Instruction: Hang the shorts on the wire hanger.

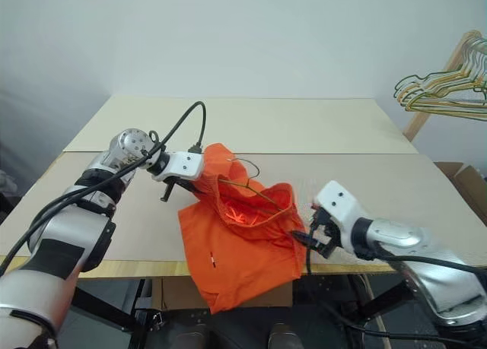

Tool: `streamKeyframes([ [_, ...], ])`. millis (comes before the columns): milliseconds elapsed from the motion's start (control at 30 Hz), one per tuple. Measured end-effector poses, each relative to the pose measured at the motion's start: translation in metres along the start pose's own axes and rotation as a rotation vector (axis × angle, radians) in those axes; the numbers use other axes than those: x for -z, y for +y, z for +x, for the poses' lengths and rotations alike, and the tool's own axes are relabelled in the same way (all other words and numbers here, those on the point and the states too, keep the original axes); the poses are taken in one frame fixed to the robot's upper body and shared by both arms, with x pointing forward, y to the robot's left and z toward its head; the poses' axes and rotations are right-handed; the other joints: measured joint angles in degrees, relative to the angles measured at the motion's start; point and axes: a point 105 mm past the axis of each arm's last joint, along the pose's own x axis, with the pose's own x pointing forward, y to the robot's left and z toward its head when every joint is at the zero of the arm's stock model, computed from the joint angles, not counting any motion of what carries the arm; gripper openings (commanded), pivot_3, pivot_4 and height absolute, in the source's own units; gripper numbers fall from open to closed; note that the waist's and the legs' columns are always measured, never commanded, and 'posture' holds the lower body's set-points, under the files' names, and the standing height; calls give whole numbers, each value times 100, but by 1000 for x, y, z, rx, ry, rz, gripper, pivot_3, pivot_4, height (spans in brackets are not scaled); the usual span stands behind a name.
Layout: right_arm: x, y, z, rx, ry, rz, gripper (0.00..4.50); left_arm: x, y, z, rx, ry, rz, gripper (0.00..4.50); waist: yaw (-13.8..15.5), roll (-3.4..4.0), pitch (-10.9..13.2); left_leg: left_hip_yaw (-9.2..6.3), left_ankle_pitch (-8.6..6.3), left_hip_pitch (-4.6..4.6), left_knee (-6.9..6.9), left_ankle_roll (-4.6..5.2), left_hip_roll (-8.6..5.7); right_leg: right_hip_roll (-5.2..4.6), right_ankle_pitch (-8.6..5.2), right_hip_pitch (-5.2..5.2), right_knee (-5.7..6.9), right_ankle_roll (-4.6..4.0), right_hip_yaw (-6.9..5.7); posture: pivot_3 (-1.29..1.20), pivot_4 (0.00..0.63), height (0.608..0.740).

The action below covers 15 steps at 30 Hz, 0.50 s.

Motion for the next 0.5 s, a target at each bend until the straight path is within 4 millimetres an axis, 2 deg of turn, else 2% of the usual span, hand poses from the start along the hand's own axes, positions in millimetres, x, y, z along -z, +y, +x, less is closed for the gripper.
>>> streamKeyframes([
  [67, -10, -11, -9, 39, -31, -15, 4465, 0, 0, 0, 0, 1, 0, 0, -13, 0, 0, 0, 0, 2, -1, 0, 1, 1, -1, 1, 0, 1, 0, 2, 0, 740],
  [133, -29, -20, -14, 60, -103, -29, 4465, 0, 0, 0, 2, 1, 1, 0, -39, 0, 0, 0, 0, 6, -5, 0, 1, 2, -1, 1, 0, 2, 1, 0, 0, 740],
  [233, -67, -14, -10, 6, -273, -34, 4465, 0, 0, 0, 5, 4, 3, 0, -58, 0, 0, -2, 0, 8, -10, 0, 2, 5, -1, 0, 0, 0, 1, -3, 0, 740],
  [333, -93, 10, 10, -113, -348, -36, 4465, 1, -1, 0, 8, 10, 1, 0, -67, 0, 0, -1, 0, 3, -9, 0, 2, 5, 6, -2, 0, -11, 3, 0, 0, 740],
  [433, -101, 33, 36, -210, -314, -45, 4465, 2, -1, 0, 9, 11, -1, 0, -64, 1, 0, 0, 0, -3, -5, 0, 2, 3, 7, -6, 0, -13, 3, 2, 0, 740],
  [500, -102, 42, 55, -247, -262, -46, 4086, 1, -1, 1, 10, 8, 1, 0, -48, 0, 0, 0, 0, -4, -3, 0, 2, 2, 8, -6, 1, -13, 1, 4, 0, 740],
])
